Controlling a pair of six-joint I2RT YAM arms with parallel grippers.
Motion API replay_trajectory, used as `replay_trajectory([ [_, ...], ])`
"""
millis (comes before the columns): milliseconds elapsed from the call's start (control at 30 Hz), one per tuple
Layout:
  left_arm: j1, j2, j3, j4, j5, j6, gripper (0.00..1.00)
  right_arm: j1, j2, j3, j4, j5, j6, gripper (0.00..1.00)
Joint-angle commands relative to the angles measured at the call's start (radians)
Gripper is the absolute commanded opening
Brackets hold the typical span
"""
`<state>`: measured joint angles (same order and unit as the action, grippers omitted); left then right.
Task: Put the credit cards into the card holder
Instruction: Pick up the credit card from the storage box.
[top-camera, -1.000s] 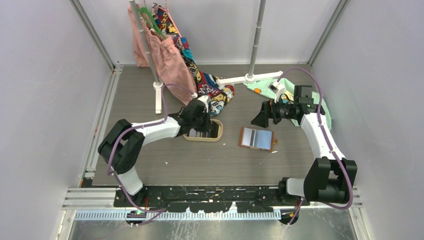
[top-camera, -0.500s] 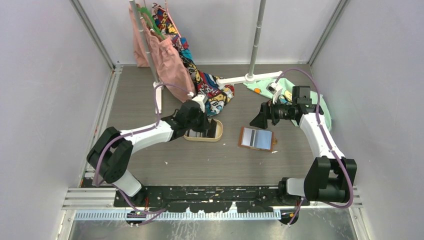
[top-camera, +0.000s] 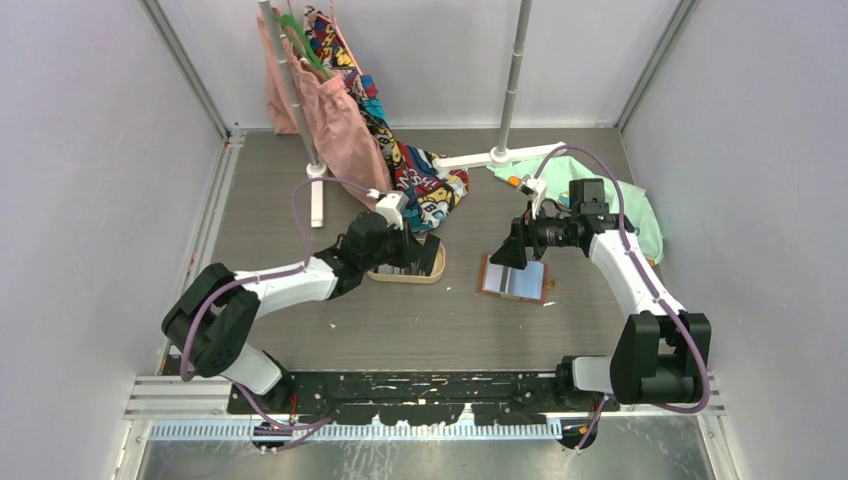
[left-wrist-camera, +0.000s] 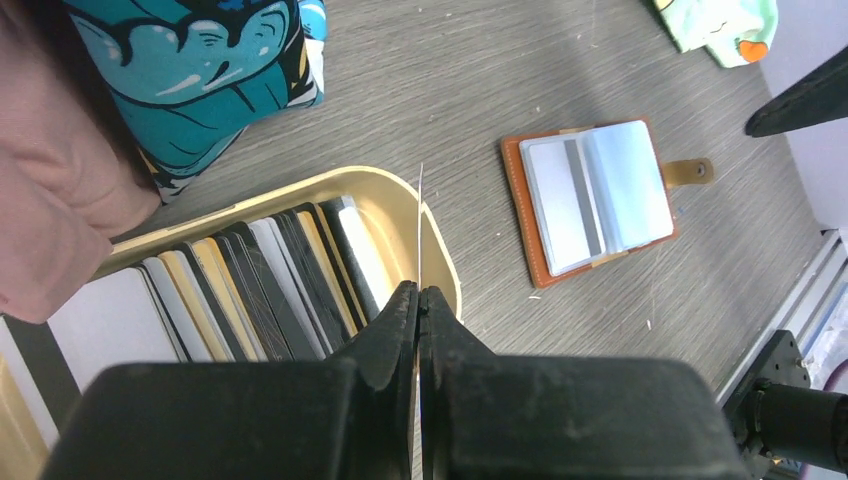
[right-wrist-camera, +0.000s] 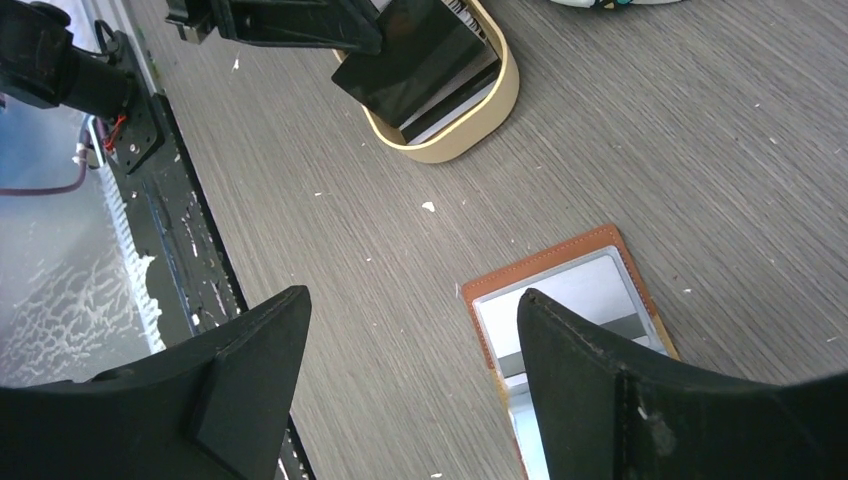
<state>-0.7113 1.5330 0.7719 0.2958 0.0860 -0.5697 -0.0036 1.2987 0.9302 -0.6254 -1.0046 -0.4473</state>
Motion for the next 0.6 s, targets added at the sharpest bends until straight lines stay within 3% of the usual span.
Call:
replay_trajectory([
  [0,-0.001,-0.086,-0.037,0.174,-0.019,-0.004,0.00,0.026,-0.008,-0.003,0.032,-0.053,-0.072,0.80],
  [300,-0.002,-0.080,-0.114,0.407,0.082,-0.084,0.00,0.039,-0.013,-0.014,-0.046,-0.127,-0.226,0.78],
  [567,-0.017,0.014,-0.110,0.664,0.193,-0.235,0.00,0.039,0.013,-0.016,0.089,-0.128,0.021,0.76],
])
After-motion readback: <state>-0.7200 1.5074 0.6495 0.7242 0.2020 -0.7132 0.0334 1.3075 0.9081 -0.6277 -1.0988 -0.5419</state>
